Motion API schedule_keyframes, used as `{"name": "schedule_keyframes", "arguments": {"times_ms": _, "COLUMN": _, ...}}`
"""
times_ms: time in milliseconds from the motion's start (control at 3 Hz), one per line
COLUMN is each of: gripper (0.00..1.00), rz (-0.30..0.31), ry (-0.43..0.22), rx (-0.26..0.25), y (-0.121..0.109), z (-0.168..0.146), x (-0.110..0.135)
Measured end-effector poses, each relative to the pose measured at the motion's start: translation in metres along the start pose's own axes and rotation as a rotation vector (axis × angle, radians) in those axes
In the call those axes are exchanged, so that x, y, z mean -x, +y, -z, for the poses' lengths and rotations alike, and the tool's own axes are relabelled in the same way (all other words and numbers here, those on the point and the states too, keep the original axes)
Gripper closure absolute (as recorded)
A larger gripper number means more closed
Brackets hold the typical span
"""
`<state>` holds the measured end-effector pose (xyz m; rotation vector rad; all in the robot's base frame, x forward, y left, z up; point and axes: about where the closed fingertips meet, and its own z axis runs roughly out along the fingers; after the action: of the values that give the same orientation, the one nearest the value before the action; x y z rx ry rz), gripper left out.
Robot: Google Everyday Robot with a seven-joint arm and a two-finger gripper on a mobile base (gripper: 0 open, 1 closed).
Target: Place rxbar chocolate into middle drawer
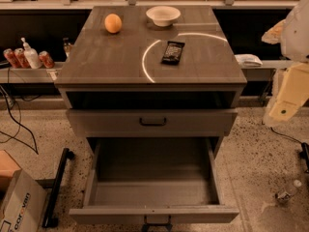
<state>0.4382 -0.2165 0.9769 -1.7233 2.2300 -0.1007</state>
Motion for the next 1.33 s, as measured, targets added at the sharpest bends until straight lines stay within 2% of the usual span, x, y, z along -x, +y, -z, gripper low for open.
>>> {"name": "schedule_keyframes", "arguments": {"times_ms": 333, "gripper": 0.00, "rz": 0.000, "ry": 0.000, "rx": 0.000, "y": 0.000, "z": 0.000, "x": 0.000}}
{"name": "schedule_keyframes", "arguments": {"times_ms": 667, "gripper": 0.00, "rz": 0.001, "ry": -0.076, "rx": -0.025, "y": -0.015, "z": -0.011, "x": 0.019}}
{"name": "schedule_keyframes", "arguments": {"times_ms": 1000, "gripper": 0.00, "rz": 0.015, "ry": -0.125, "rx": -0.034, "y": -0.033, "z": -0.026, "x": 0.037}}
{"name": "schedule_keyframes", "arguments": {"times_ms": 1333, "gripper": 0.00, "rz": -0.007, "ry": -0.209, "rx": -0.054, "y": -0.066, "z": -0.045, "x": 0.055}}
